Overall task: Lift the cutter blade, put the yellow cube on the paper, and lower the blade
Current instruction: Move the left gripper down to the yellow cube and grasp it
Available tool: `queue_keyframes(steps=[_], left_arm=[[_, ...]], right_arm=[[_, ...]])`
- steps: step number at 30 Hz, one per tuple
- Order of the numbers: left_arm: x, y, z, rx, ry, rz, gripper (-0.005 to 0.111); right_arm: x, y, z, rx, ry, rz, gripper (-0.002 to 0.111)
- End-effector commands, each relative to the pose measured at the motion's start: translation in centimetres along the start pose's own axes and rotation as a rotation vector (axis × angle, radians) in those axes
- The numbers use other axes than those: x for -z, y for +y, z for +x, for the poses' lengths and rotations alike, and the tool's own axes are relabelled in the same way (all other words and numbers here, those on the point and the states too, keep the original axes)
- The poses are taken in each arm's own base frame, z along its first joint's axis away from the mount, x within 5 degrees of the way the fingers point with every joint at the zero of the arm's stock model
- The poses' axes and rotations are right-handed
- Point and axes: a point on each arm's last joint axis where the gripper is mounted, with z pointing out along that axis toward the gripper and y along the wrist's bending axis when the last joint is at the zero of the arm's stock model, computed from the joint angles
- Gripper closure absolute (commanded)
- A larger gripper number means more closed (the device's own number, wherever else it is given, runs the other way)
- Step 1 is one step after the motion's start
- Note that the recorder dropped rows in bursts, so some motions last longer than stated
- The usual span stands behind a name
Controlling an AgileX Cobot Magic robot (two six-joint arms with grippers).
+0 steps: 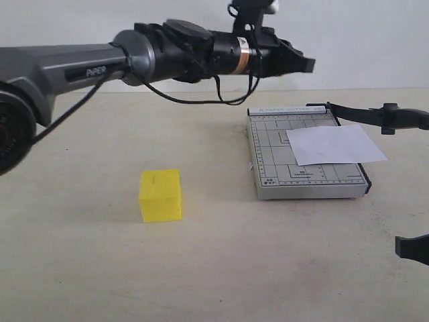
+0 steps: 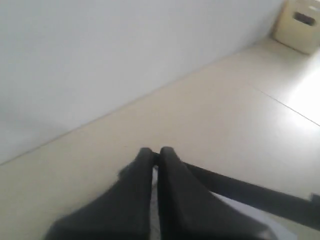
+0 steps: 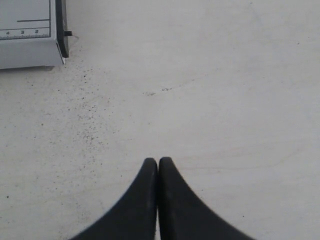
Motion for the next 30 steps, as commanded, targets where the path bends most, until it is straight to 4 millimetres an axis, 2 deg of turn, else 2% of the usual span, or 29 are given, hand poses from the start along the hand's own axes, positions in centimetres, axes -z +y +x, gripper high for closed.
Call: queue_keyframes(steps=[1,4,6,8,11,15,17,20,23,26,30], left_arm=[[2.1,2.7,0.8,0.101,-0.026,-0.315,0.102],[5.5,2.9,2.3,0.084,-0.029,-0.603,0.102],[9.0,2.1,3.8,0.069,-0.038,-0.805,0.102],[11.8,0.8,5.3,0.095,-0.038,-0.879,0.102],[14.3,-1.4,7.0,0.061,0.037,-0.835,0.102],[15.7,-2.9,8.8,0.029,0.096,-0.806,0.102],[16.2,-2.8,9.8,0.091,0.142,-0.84,0.102],[17.5,-2.5,10.6,0.209,0.232,-0.955,0.102],[19.2,-2.0,10.6,0.242,0.291,-1.115,0.102],[20.7,-1.5,10.6,0.309,0.27,-1.284,0.102],[21.0,-1.8,11.2,0.409,0.297,-1.319,0.102]], right_arm=[[0.0,0.0,0.0,0.0,-0.004,0.0,0.108],[0.0,0.0,0.0,0.0,-0.004,0.0,0.108],[0.0,0.0,0.0,-0.006,-0.004,0.0,0.108],[0.0,0.0,0.0,-0.013,-0.004,0.0,0.108],[0.0,0.0,0.0,-0.043,-0.006,-0.003,0.108],[0.0,0.1,0.1,-0.046,0.008,-0.018,0.108],[0.0,0.3,0.3,-0.048,0.028,-0.034,0.108],[0.0,0.4,0.4,-0.048,0.044,-0.047,0.108],[0.0,0.4,0.4,-0.048,0.047,-0.049,0.108],[0.0,0.4,0.5,-0.082,0.05,-0.05,0.108],[0.1,0.6,0.6,-0.096,0.067,-0.062,0.108]])
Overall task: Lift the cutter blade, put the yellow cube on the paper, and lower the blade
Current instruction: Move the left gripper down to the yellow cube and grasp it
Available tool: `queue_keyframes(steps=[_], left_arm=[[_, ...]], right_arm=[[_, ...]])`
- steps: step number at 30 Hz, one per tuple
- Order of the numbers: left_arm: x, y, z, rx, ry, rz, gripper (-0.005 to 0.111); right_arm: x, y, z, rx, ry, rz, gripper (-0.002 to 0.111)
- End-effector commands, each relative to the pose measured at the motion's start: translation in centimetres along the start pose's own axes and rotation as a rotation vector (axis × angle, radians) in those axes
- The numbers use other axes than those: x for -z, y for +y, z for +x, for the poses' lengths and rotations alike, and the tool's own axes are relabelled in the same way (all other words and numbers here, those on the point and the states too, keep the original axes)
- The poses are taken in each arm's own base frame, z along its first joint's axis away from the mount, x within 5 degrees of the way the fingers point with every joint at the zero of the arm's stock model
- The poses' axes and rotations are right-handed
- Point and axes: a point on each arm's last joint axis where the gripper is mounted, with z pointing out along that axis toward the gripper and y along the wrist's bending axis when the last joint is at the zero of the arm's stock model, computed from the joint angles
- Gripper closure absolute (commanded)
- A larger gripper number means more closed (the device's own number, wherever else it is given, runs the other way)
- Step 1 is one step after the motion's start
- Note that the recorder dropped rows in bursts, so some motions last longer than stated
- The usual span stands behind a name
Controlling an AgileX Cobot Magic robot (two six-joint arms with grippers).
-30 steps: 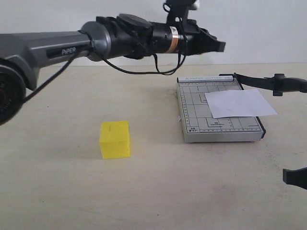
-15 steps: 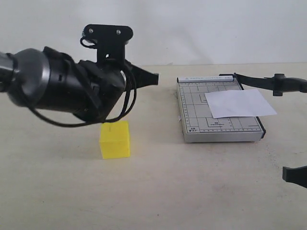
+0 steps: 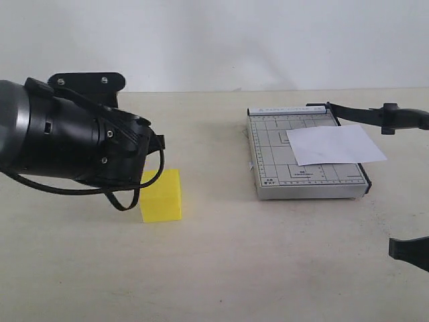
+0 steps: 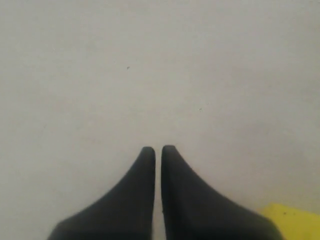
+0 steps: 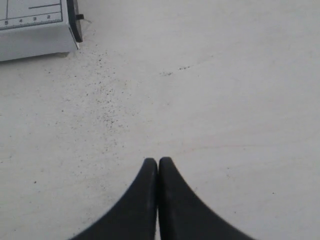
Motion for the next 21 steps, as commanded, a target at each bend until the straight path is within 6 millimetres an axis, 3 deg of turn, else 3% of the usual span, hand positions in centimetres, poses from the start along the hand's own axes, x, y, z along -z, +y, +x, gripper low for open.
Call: queue_keyframes(steps=[1,4,7,13,17,19,21], left_arm=[[0.3,0.8,0.8,0.077,0.101,-0.072,0.102],[0.5,0.7,1.8,0.066,0.212,-0.069,0.102],[0.7,-0.3,2.3,-0.055,0.278,0.064,0.102],[1.4,-3.3,2.2,-0.17,0.234,0.42,0.102],[1.4,-3.3,2.0,-0.162,0.215,0.424,0.102],[1.4,-3.3,2.0,-0.18,0.212,0.428,0.096],[1.5,-3.7,2.0,-0.183,0.209,0.47,0.081]], right_arm=[[0.0,0.1,0.2,-0.009,0.021,-0.016,0.108],[0.0,0.2,0.3,-0.009,0.031,-0.023,0.108],[0.0,0.2,0.3,-0.009,0.032,-0.025,0.108],[0.0,0.2,0.4,-0.013,0.037,-0.028,0.108],[0.0,0.3,0.5,-0.013,0.048,-0.035,0.108],[0.0,0.3,0.5,-0.013,0.048,-0.035,0.108],[0.0,0.3,0.5,-0.013,0.052,-0.038,0.108]])
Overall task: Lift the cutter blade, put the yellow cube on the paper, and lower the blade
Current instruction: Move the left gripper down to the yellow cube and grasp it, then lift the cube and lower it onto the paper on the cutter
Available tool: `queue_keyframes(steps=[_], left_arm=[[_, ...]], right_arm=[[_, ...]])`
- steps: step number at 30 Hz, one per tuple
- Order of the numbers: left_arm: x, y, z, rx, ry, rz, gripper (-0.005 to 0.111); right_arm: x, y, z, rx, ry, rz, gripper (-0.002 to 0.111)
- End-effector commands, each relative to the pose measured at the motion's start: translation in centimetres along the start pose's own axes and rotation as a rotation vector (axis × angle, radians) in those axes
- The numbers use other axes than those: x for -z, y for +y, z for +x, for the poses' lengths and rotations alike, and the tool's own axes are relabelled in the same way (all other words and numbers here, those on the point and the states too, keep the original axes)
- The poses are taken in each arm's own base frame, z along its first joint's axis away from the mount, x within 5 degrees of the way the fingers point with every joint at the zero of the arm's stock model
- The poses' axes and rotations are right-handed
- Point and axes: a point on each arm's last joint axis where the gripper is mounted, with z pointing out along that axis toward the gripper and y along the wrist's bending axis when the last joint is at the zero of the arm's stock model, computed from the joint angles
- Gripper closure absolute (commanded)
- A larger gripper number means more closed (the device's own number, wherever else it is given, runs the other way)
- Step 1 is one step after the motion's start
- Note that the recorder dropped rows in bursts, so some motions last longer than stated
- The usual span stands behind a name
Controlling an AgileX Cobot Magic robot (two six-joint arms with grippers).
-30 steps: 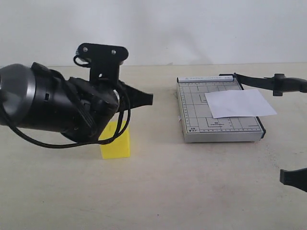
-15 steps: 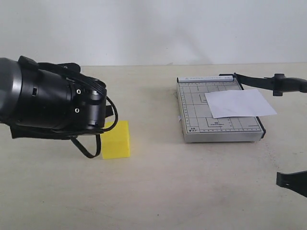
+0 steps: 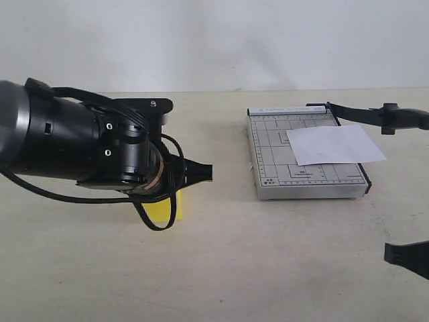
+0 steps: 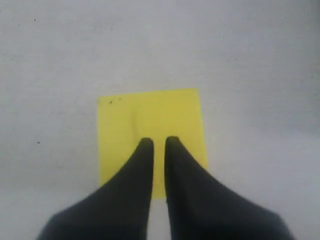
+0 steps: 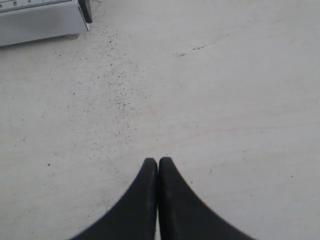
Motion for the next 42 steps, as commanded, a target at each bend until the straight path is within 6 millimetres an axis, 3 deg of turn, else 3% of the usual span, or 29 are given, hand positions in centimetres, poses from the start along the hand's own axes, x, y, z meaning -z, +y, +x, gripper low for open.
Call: queue_keyframes(steps=[1,5,7,12,17,19,21,24,26,30,35,42], left_arm=[[0.4,-0.7,-0.3,-0.034,-0.025,0.084,0.072],[0.5,-0.8,-0.4,0.037,-0.029,0.092,0.018],[0.2,-0.5,-0.4,0.08,-0.027,0.058,-0.003],[-0.4,-0.3,0.0,0.077,-0.014,0.017,-0.003],[-2.4,-0.4,1.3,0.033,0.021,-0.019,-0.003],[-2.7,-0.3,1.5,0.03,0.03,-0.038,0.002],[-3.0,-0.2,1.7,0.023,0.034,-0.051,0.022],[-3.1,-0.2,1.8,0.017,0.035,-0.049,0.073],[-3.0,-0.4,1.5,-0.004,0.027,-0.046,0.102],[-1.0,-0.6,-0.3,-0.111,-0.028,-0.006,0.102],[3.4,0.1,-2.4,-0.204,-0.077,0.046,0.102],[9.6,0.4,-1.6,-0.473,0.115,0.323,0.102]], right_arm=[[0.0,0.0,0.1,0.005,0.011,-0.009,0.108],[0.0,0.2,0.3,0.005,0.031,-0.023,0.108],[0.0,0.2,0.4,0.007,0.036,-0.027,0.108],[0.0,0.2,0.4,0.008,0.036,-0.027,0.108],[0.0,0.2,0.4,0.008,0.036,-0.027,0.108],[0.0,0.2,0.4,0.008,0.036,-0.027,0.108],[0.0,0.2,0.4,0.008,0.036,-0.027,0.108],[0.0,0.2,0.4,0.008,0.036,-0.027,0.108],[0.0,0.2,0.4,0.008,0.039,-0.029,0.108],[0.0,0.3,0.5,0.008,0.049,-0.036,0.108],[0.0,0.3,0.5,0.008,0.049,-0.036,0.108],[0.0,0.3,0.5,0.008,0.049,-0.036,0.108]])
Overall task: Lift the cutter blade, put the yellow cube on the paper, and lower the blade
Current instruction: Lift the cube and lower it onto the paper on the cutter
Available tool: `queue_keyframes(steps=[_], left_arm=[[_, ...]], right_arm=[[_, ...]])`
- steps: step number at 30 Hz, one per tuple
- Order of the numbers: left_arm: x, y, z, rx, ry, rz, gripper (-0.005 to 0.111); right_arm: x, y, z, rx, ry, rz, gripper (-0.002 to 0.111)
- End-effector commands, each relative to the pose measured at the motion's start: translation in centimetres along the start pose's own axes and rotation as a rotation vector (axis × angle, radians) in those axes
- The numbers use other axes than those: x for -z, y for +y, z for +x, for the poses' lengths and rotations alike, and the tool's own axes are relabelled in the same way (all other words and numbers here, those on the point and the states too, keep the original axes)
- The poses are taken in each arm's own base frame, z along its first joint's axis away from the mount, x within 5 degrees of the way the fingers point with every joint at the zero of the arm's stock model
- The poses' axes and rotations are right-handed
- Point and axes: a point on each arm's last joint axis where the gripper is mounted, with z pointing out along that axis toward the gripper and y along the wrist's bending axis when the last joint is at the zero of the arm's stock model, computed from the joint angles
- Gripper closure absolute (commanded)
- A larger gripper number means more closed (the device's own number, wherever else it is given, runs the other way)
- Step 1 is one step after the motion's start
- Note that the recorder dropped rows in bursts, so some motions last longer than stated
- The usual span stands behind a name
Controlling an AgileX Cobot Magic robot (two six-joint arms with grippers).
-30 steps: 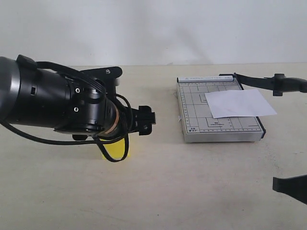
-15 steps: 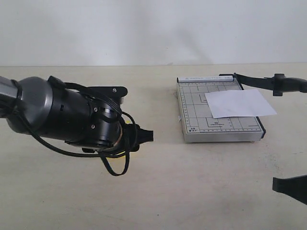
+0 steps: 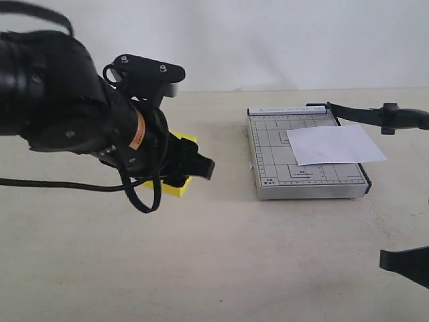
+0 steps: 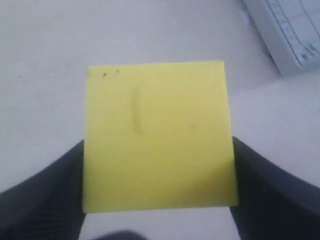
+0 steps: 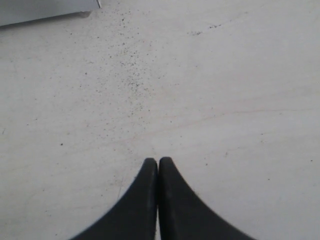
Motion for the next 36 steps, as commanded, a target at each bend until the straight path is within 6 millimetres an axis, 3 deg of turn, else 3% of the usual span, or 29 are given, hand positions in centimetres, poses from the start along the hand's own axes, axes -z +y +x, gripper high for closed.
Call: queue_keyframes(steps=[1,4,7,13,19,24,31,36], left_arm=[[3.7,-0.8,0.4,-0.169,0.073,0.205,0.102],[4.8,-1.2,-1.4,-0.22,-0.076,0.262,0.102],[4.2,-1.8,-5.1,-0.282,-0.234,0.287,0.102],[-3.1,-5.7,-11.5,-0.567,-0.152,0.342,0.102],[-7.6,-9.2,-15.5,-0.575,-0.159,0.503,0.102],[-10.0,-10.2,-16.7,-0.623,-0.21,0.542,0.102],[-14.2,-10.4,-15.6,-0.685,-0.167,0.565,0.102],[-15.9,-9.6,-15.2,-0.668,-0.159,0.569,0.102]], right_arm=[[0.0,0.0,0.0,0.01,-0.002,0.0,0.108],[0.0,0.0,0.0,0.01,-0.002,0.0,0.108],[0.0,0.0,0.0,0.01,-0.002,0.0,0.108],[0.0,0.0,0.0,0.019,-0.005,-0.001,0.108],[0.0,0.0,0.1,0.02,0.006,-0.009,0.108],[0.0,0.1,0.2,0.02,0.016,-0.016,0.108],[0.0,0.1,0.2,0.02,0.019,-0.018,0.108],[0.0,0.1,0.2,0.02,0.02,-0.019,0.108]])
